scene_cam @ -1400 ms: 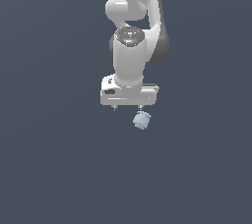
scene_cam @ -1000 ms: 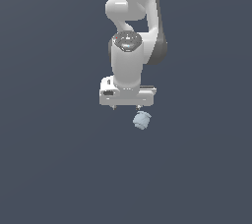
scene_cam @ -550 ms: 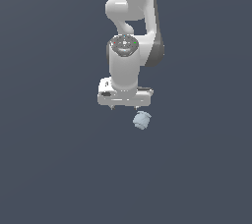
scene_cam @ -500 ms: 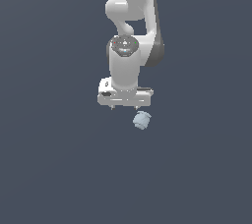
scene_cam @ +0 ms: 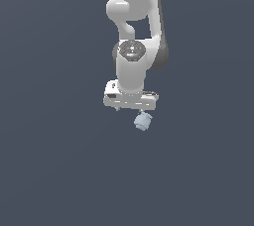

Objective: Pick up the object and move it to a goal position.

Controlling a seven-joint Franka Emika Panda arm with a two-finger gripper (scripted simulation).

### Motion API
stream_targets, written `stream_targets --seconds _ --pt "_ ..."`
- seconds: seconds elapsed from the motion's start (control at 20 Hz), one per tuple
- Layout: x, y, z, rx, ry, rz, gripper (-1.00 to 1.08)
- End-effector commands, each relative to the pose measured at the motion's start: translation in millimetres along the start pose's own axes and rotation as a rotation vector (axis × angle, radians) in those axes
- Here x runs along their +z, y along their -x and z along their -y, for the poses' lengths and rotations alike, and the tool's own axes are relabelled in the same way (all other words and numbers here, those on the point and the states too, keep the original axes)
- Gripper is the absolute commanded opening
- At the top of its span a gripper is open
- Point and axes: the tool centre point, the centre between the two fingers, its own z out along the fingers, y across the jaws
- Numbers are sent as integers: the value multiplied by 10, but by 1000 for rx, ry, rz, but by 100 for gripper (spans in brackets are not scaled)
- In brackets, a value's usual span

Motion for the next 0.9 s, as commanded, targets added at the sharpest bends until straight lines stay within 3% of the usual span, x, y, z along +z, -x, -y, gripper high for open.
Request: stream_targets --seconds 0.0,0.85 --pt "58 13 76 33 -2 -2 100" --pt "498 153 626 301 -15 -15 100"
